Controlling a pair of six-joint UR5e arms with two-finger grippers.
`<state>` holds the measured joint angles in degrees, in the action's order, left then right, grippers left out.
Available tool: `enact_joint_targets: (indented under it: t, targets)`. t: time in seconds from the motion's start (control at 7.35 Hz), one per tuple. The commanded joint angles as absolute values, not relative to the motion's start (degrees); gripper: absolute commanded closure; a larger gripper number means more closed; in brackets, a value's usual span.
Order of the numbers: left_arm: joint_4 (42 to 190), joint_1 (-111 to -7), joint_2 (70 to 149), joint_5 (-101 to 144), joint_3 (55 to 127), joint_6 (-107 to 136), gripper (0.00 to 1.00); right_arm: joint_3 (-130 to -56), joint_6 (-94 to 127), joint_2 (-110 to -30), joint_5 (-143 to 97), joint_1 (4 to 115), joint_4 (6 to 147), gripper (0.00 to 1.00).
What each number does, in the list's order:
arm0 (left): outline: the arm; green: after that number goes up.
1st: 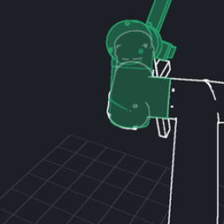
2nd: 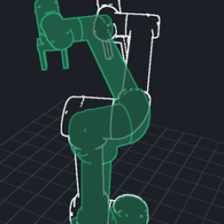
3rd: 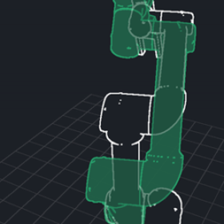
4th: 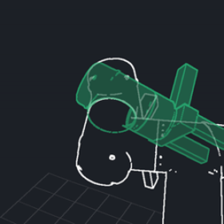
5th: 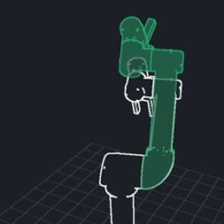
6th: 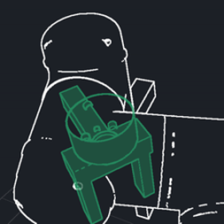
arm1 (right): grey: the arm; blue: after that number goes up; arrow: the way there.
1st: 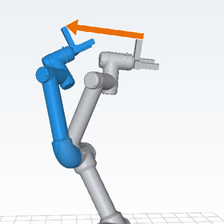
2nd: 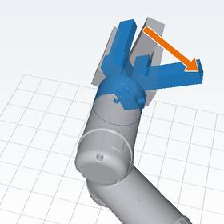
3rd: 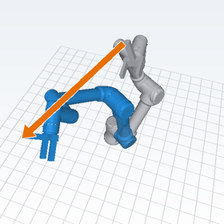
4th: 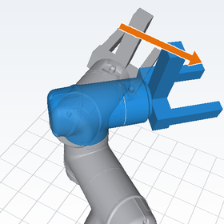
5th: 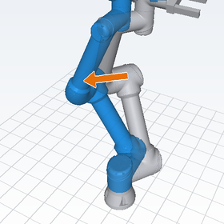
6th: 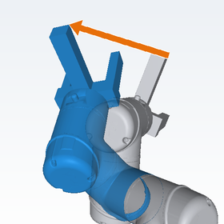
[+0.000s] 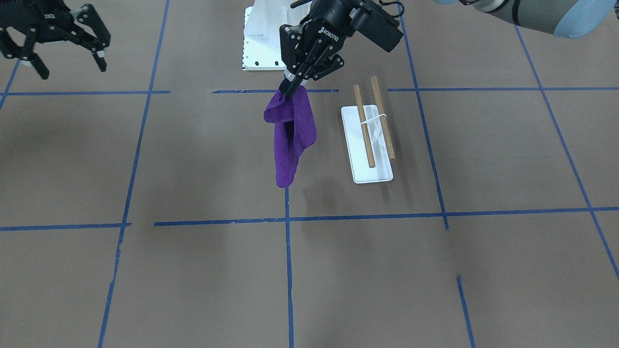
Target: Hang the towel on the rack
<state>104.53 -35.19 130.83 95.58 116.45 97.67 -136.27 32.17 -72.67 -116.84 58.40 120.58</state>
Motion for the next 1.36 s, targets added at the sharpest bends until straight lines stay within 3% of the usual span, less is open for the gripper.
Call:
enact_joint_targets:
  t: [0.0,0.54,0.95,1.22]
  targets:
    - [89.97,-27.46,130.69,83.54,123.81,97.73,1.00,-131.68,13.43,-75.91,-117.33,66.76,127.27,0.00]
    - [65.53,-23.91,130.61,80.15,130.77,103.87,1.00,-121.49,-2.69,-81.11,-123.39,78.73,124.21,0.00]
    - [60.65,-25.83,118.26,80.42,138.77,105.73,1.00,-114.18,-5.10,-86.30,-130.52,83.93,113.57,0.00]
    - [60.73,-26.63,115.41,80.33,136.07,105.56,1.00,-113.03,-4.92,-86.22,-130.61,84.11,113.47,0.00]
